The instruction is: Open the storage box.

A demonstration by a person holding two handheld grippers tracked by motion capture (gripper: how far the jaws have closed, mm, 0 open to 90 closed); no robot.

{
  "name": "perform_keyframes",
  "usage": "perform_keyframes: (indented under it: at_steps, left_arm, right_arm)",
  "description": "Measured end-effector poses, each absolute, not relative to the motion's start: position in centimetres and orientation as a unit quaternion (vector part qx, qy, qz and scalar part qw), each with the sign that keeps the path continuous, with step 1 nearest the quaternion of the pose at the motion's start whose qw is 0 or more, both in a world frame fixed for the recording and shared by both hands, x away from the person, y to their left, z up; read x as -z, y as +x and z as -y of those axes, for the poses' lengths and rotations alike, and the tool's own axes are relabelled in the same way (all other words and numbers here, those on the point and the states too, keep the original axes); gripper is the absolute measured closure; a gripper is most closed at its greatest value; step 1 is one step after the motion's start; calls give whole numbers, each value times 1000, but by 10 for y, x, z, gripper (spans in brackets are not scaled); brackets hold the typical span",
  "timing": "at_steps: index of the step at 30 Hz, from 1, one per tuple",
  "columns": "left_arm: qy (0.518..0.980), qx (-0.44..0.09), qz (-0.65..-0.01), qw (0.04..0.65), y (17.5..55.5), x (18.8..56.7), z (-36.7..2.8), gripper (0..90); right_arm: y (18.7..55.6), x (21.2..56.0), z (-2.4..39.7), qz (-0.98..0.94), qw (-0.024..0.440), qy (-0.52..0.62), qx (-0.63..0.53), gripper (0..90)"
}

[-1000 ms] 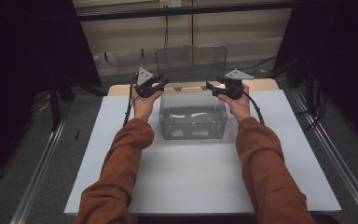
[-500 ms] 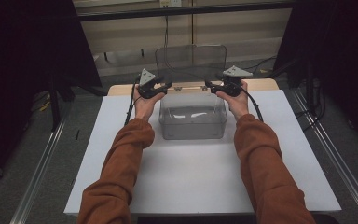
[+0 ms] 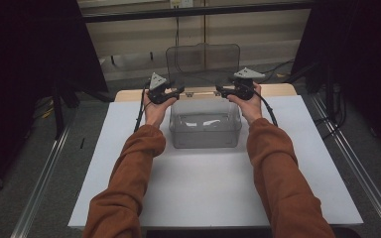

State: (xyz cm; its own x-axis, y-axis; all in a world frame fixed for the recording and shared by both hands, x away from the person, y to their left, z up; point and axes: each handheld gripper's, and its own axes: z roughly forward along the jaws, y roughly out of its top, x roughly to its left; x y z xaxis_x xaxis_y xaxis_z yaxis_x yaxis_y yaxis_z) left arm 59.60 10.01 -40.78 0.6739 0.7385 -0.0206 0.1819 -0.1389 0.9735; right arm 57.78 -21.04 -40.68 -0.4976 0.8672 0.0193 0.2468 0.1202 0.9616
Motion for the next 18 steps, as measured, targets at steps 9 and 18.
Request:
perform_keyframes:
  at_steps: [9,18]
  left_arm:
    - [721,-236,-318,568,598,409,-98,404]
    - [724,-229,-320,567,602,412,-97,361]
  right_arm:
    - [582,406,206,-698,281,408,-517,238]
    - [588,404,206,-702,270,414,-513,226]
